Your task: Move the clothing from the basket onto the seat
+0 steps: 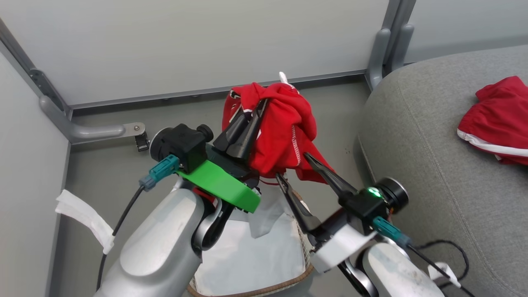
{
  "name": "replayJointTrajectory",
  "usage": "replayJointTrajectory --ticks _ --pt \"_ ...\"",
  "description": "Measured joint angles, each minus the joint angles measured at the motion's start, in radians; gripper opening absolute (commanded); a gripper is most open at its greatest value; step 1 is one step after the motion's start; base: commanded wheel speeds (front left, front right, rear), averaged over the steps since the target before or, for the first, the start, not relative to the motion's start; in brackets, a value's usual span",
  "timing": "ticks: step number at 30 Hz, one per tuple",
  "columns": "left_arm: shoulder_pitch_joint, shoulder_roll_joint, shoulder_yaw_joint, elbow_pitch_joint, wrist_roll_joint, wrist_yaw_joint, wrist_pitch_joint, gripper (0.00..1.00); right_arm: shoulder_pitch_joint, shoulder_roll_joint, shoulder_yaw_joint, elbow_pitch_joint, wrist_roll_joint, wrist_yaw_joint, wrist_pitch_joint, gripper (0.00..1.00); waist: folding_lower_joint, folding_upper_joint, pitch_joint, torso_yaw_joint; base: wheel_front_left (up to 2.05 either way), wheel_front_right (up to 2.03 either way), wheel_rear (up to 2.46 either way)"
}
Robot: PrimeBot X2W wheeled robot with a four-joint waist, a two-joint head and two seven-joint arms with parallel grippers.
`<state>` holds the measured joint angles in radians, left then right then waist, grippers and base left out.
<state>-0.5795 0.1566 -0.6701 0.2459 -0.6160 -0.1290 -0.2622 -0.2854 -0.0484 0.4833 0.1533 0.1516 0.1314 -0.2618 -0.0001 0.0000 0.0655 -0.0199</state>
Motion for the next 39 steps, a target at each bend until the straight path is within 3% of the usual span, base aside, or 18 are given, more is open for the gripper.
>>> replayJointTrajectory --ticks 9,10,11,18,19,20,21,28,39 --pt "-0.001 -0.019 -0.042 -0.013 -0.007 0.000 0.000 0.00 -0.168 -0.001 0.064 0.149 0.008 0.000 -0.001 1.00 0.0000 0.0000 0.019 0.040 0.00 0.00 0.00" --pt "-0.002 -0.021 -0.050 -0.015 -0.009 0.000 0.000 0.00 -0.178 0.000 0.058 0.166 0.025 0.000 -0.001 0.63 0.0000 0.0000 0.020 0.047 0.00 0.00 0.00" --pt "-0.002 -0.023 -0.054 -0.015 -0.012 0.000 0.000 0.00 -0.184 0.000 0.054 0.177 0.038 0.000 -0.001 0.00 0.0000 0.0000 0.021 0.052 0.00 0.00 0.00" --pt "-0.001 -0.016 -0.053 -0.008 -0.024 0.000 0.000 0.00 -0.200 0.000 0.024 0.211 0.099 0.000 -0.001 0.00 0.0000 0.0000 0.039 0.072 0.00 0.00 0.00" --pt "0.001 -0.012 -0.046 -0.007 -0.020 0.000 0.000 0.15 -0.198 0.000 0.014 0.206 0.103 0.000 -0.001 0.00 0.0000 0.0000 0.041 0.068 0.00 0.00 0.00" --pt "0.005 -0.010 -0.037 -0.009 -0.012 0.000 0.000 0.37 -0.194 -0.001 0.006 0.198 0.104 0.000 -0.001 0.00 0.0000 0.0000 0.044 0.061 0.00 0.00 0.00" --pt "0.011 -0.008 -0.033 -0.008 -0.007 0.000 -0.001 1.00 -0.189 -0.001 -0.002 0.189 0.103 0.000 -0.001 0.00 0.0000 0.0000 0.046 0.055 0.00 0.00 0.00" --pt "0.055 0.028 -0.012 0.002 0.046 0.000 -0.002 1.00 -0.133 0.000 -0.080 0.111 0.094 0.000 -0.001 0.00 0.0000 0.0000 0.058 -0.037 0.00 0.00 0.00" --pt "0.139 0.077 0.015 -0.041 0.152 0.000 -0.002 1.00 -0.106 -0.002 -0.229 0.006 0.070 0.000 -0.001 0.00 0.0000 0.0000 0.091 -0.269 0.00 0.00 0.00"
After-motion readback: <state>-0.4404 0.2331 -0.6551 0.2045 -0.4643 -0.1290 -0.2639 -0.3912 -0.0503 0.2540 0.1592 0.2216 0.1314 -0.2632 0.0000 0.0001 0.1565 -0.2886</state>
